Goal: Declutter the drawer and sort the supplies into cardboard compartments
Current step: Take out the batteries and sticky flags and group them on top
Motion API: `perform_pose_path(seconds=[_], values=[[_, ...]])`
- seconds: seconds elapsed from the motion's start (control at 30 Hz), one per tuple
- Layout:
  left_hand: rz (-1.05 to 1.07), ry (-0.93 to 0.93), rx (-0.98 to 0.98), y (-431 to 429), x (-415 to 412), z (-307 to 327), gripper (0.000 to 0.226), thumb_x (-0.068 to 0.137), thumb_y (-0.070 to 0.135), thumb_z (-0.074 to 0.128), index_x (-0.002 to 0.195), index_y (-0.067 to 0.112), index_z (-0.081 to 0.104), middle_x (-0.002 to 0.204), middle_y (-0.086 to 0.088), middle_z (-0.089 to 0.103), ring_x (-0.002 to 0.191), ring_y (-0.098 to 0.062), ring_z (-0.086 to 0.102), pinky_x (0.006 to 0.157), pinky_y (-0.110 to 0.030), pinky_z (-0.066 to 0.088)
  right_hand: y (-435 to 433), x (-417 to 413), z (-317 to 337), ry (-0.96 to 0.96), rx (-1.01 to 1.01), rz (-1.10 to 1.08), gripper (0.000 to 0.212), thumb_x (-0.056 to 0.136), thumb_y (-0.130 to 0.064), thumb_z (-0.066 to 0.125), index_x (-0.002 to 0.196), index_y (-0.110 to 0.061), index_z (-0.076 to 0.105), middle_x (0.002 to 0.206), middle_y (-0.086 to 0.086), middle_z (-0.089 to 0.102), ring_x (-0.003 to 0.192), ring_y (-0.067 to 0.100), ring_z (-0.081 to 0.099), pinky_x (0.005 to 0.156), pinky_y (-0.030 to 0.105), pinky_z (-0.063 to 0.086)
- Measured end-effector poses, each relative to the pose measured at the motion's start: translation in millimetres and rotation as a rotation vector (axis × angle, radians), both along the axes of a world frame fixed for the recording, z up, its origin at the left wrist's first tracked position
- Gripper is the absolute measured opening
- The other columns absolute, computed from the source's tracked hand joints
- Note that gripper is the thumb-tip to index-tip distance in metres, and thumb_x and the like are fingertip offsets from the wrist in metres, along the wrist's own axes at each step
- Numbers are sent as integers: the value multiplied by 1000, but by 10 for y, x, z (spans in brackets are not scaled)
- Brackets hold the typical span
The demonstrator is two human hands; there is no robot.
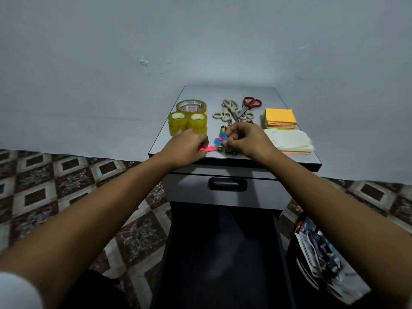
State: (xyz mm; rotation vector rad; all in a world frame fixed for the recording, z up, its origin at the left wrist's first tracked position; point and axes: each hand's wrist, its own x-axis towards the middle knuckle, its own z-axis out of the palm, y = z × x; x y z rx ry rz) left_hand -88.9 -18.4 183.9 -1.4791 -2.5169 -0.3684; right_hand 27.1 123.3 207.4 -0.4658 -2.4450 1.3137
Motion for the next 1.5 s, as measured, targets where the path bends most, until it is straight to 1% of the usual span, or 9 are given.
perform_pose_path(seconds=[0.17, 0.33, 0.53, 0.8, 1.03, 1.2, 1.27, 1.37, 1.5], values=[[-29, -31, 9, -34, -65, -39, 23, 89, 31, 59, 103, 15, 67, 110, -3, 60, 105, -22, 46, 85, -34, 36, -4, -199, 39, -11, 57, 52, 17, 80, -3, 70, 90, -14, 60, 66, -3, 56, 56, 7, 52, 48, 11, 44], [11, -132, 168, -144, -79, -82, 22, 84, 27, 67, 99, 11, 67, 108, -7, 56, 107, -23, 47, 91, -38, 40, -5, -360, 40, -57, 168, 142, 18, 79, -4, 71, 90, -15, 61, 71, -3, 56, 65, 9, 54, 67, 25, 48], [62, -176, 228, -350, -88, -179, 37, 77, 39, 55, 98, 10, 66, 101, -6, 56, 98, -19, 46, 82, -31, 37, 2, -544, 58, -117, 263, 225, 20, 79, -5, 71, 98, -9, 63, 71, -6, 58, 62, 2, 56, 55, 8, 42], [29, -154, 273, -305, -119, -245, 19, 85, 21, 65, 100, 10, 69, 100, -7, 58, 99, -20, 48, 83, -35, 40, 68, -763, 51, -220, 358, 285, 19, 78, -7, 73, 95, -9, 64, 81, 1, 60, 78, 15, 58, 77, 30, 50], [-9, -137, 272, -265, -151, -270, 20, 86, 22, 62, 97, 9, 72, 94, -4, 61, 95, -21, 51, 80, -42, 45, 96, -811, 17, -298, 507, 310, 25, 84, -11, 67, 107, -2, 65, 100, 11, 66, 82, 14, 56, 73, 24, 45], [-11, -109, 245, -227, -152, -262, 19, 86, 21, 64, 100, 11, 73, 96, -4, 62, 96, -23, 51, 80, -40, 43, 108, -835, 12, -293, 591, 324, 24, 84, -13, 67, 107, -8, 68, 105, 8, 67, 85, 11, 54, 60, 10, 37], [-3, -114, 234, -219, -144, -253, 23, 86, 26, 63, 101, 12, 72, 97, -4, 62, 96, -24, 51, 81, -40, 43, 113, -831, 12, -283, 612, 321, 26, 84, -15, 67, 109, -8, 68, 107, 7, 67, 86, 10, 55, 63, 16, 39], [18, -129, 217, -213, -124, -224, 35, 81, 38, 56, 103, 15, 70, 101, -4, 62, 98, -23, 50, 83, -39, 42, 116, -823, 17, -283, 670, 320, 29, 82, -21, 69, 109, -8, 68, 104, 7, 68, 88, 13, 57, 80, 26, 46], [25, -129, 205, -182, -108, -207, 22, 86, 29, 63, 102, 16, 69, 102, -3, 63, 101, -23, 51, 85, -38, 40, 92, -841, 19, -299, 752, 317, 23, 81, -21, 69, 102, -11, 69, 99, 6, 68, 87, 16, 58, 87, 36, 50]])
